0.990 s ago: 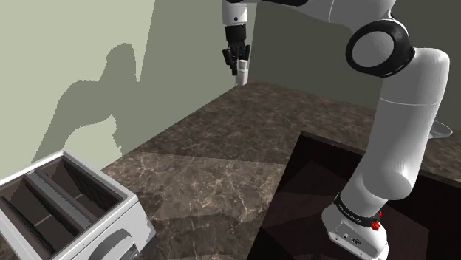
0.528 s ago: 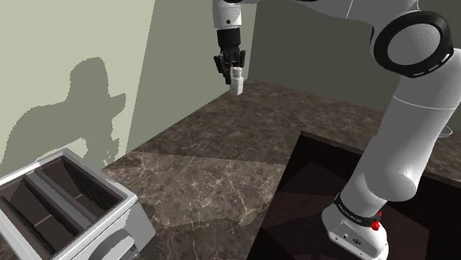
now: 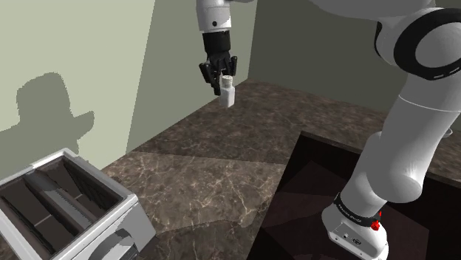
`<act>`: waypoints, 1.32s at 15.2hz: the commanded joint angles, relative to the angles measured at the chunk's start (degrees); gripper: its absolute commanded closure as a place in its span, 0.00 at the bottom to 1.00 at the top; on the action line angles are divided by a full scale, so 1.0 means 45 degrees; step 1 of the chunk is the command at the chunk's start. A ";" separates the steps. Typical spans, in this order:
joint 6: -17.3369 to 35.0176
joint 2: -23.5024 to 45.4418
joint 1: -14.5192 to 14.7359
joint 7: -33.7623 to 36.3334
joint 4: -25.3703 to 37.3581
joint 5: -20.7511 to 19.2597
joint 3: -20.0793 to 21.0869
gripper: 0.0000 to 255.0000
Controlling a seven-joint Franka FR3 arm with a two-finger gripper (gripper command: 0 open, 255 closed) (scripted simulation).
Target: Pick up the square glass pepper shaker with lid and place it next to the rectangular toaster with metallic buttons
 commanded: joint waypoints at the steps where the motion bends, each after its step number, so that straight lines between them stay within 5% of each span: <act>1: 0.0106 -0.0116 0.0283 0.0563 -0.0200 0.0107 0.0249 1.00; 17: 0.0077 0.1612 0.3194 0.5756 0.1821 0.0279 0.2523 1.00; 20: 0.0661 0.1427 0.3147 0.5665 0.1056 0.0333 0.2496 1.00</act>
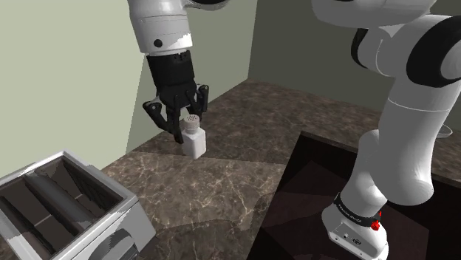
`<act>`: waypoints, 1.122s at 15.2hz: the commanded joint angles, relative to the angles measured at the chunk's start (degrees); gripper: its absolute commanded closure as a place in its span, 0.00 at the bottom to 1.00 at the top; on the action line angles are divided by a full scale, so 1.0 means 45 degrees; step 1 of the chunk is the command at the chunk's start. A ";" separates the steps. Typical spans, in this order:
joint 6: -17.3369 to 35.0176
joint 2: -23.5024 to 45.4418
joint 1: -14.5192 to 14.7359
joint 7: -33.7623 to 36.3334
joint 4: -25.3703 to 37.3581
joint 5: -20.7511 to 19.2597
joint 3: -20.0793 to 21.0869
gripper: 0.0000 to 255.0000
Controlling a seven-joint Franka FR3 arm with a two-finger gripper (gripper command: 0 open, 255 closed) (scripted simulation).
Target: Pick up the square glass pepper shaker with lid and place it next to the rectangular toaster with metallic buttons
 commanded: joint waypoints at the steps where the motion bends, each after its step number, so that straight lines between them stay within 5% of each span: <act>1: 0.0367 -0.0051 0.0025 0.0041 -0.0407 0.0019 0.0019 1.00; 17: 0.3196 -0.0353 -0.0079 -0.0267 -0.3538 0.0105 -0.0035 1.00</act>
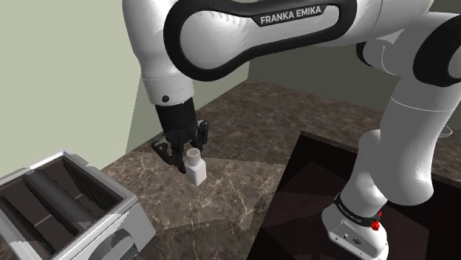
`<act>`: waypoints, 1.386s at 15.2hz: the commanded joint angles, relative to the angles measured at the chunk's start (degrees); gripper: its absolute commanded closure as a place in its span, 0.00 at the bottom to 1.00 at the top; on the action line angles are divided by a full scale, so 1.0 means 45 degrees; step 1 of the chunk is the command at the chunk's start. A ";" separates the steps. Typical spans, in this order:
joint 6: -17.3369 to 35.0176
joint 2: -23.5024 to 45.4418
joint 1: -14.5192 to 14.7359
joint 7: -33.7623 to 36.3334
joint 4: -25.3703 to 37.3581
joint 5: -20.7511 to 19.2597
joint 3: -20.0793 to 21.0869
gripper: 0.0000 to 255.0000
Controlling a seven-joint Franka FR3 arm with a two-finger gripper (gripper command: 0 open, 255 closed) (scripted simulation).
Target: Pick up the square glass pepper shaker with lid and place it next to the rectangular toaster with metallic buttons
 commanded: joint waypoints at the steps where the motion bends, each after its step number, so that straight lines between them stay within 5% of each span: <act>1: 0.0329 0.0073 0.0014 0.0000 -0.0253 -0.0022 0.0003 1.00; 21: 0.3546 0.0851 0.0076 -0.0095 -0.2737 -0.0254 -0.0050 1.00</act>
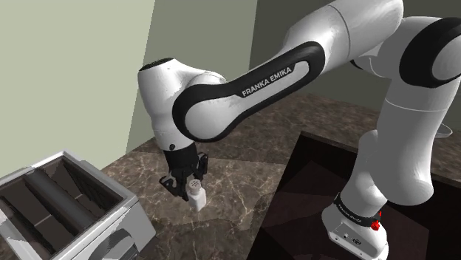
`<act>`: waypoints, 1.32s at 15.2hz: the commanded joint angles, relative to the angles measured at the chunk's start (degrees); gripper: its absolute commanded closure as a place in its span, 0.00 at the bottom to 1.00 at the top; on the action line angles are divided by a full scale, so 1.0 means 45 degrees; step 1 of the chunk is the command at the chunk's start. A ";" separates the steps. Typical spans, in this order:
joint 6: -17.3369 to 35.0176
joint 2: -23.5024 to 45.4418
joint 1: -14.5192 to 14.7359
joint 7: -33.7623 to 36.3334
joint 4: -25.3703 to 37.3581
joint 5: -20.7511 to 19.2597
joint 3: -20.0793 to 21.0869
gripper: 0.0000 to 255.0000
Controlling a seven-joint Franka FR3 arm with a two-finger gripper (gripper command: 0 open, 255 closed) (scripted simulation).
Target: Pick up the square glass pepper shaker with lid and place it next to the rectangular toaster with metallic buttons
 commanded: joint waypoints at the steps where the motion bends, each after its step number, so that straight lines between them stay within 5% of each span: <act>1: 0.0326 0.0163 0.0023 0.0021 -0.0165 -0.0051 -0.0007 1.00; 9: 0.1544 0.0777 0.0090 0.0059 -0.0798 -0.0248 -0.0064 1.00; 17: 0.1581 0.0799 0.0093 0.0061 -0.0815 -0.0255 -0.0067 1.00; 18: 0.1581 0.0799 0.0093 0.0061 -0.0815 -0.0255 -0.0067 0.00; 20: 0.1581 0.0799 0.0093 0.0061 -0.0815 -0.0255 -0.0067 0.00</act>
